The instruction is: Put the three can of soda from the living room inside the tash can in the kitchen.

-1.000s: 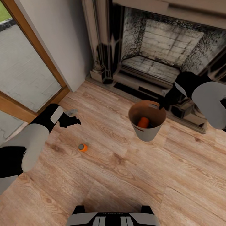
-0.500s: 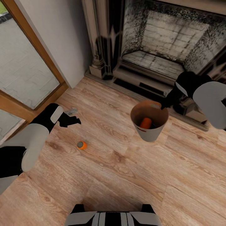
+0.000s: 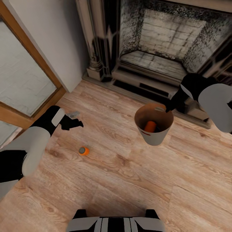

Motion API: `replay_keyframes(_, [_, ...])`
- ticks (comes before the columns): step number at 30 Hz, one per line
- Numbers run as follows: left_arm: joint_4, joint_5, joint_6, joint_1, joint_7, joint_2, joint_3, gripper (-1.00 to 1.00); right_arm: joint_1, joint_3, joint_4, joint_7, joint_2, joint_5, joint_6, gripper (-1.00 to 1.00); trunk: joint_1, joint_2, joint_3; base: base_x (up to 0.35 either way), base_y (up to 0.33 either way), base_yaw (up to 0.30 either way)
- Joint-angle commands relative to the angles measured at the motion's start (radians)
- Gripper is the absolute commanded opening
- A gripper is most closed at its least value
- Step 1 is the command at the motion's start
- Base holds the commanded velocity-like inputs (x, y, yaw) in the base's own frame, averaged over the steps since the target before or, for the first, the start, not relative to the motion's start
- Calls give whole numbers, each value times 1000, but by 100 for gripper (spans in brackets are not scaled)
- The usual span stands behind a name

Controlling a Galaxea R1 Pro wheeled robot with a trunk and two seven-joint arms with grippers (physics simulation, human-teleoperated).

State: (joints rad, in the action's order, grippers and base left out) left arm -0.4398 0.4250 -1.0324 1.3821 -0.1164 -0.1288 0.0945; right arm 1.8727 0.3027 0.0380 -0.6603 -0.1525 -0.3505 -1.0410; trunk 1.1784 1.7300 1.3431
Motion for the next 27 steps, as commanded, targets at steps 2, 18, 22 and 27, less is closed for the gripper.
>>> replay_keyframes(2, [-4,-1,0,0,0,0,0,100,0,-8,0,-5,-2,9,-6,-100,0,0,-1,0,140,-241])
replay_keyframes(18, [-14,-1,0,0,-1,0,1,100,-1,41,2,-5,-14,-25,-6,-100,0,0,-9,10,96,-154])
replay_keyframes(22, [-14,0,0,0,0,0,1,100,-1,43,2,-5,-14,-25,-6,-100,0,0,-9,-89,278,-9])
replay_keyframes(27, [-14,-1,2,0,-1,0,1,100,-2,44,2,-5,-13,-25,-6,-100,0,0,-9,-133,254,-2])
